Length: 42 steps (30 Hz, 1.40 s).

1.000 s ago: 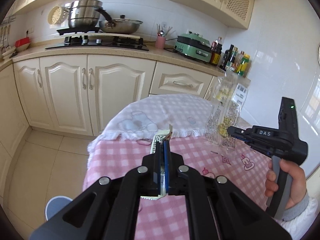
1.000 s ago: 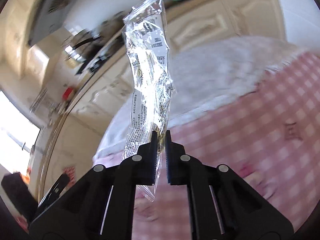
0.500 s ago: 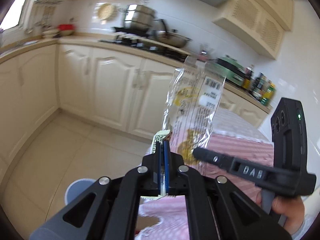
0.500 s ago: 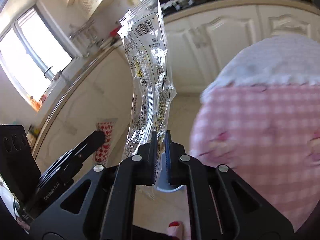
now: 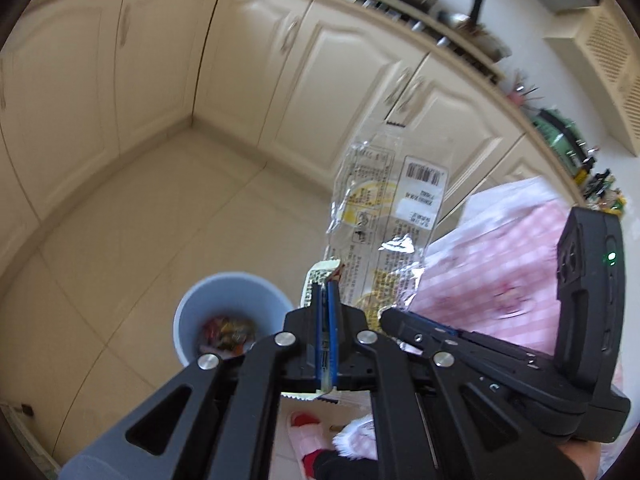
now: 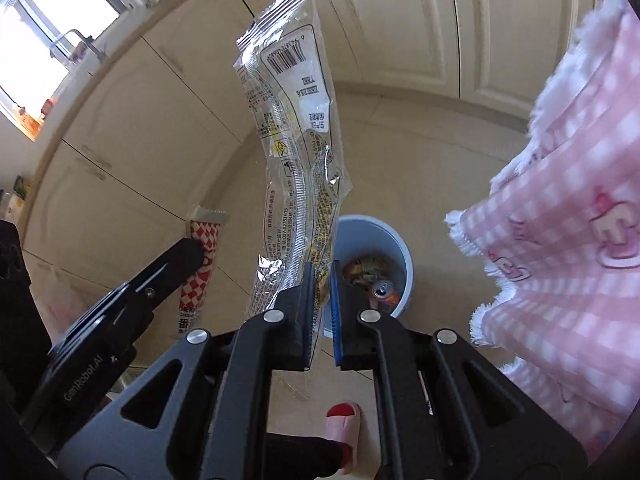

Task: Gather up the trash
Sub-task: 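Carry both wrappers over the blue bucket with both grippers, then open the left gripper while the right opens to drop both wrappers into the bucket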

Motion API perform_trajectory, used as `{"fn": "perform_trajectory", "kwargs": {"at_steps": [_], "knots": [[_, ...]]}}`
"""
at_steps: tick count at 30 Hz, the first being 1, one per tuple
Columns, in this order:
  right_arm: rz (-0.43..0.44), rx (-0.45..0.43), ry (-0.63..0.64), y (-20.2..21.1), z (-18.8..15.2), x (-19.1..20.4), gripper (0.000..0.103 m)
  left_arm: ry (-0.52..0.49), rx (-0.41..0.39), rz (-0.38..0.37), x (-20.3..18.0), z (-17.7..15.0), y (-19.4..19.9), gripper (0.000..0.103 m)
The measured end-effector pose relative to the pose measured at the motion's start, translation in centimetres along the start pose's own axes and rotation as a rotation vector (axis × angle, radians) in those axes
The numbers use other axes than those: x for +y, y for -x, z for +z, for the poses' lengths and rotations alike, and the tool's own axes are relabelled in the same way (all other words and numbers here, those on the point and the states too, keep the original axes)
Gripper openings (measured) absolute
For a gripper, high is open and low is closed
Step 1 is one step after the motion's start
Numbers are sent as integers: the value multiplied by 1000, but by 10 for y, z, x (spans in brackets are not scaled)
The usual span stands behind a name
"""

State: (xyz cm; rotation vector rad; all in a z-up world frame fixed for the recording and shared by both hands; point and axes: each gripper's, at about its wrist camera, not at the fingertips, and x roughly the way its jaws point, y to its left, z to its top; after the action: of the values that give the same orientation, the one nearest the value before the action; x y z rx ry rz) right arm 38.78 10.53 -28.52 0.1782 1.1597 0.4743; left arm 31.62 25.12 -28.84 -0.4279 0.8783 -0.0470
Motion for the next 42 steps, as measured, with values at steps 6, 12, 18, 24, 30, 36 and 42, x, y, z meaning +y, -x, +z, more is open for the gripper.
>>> {"fn": "perform_trajectory", "kwargs": {"at_steps": [6,12,18,24,30,36,42], "knots": [[-41,102,-44,-65,-11,-21,8,63,101,9,45,-9,-63,2],[-74,178,-103,-117,-15,-46,8,52,125,19,61,-6,-103,4],[-87,211,-135,-142,-13,-60,8,23,132,53,67,-6,-122,44],[-89,232,-137,-155,-15,-49,8,84,172,99,89,-10,-126,51],[-86,245,-130,-163,-14,-42,8,118,167,195,104,-9,-116,62],[-59,233,-133,-156,-7,-44,10,139,157,204,113,-10,-100,63],[-33,203,-142,-141,-2,-41,29,154,125,199,109,-11,-75,66]]}}
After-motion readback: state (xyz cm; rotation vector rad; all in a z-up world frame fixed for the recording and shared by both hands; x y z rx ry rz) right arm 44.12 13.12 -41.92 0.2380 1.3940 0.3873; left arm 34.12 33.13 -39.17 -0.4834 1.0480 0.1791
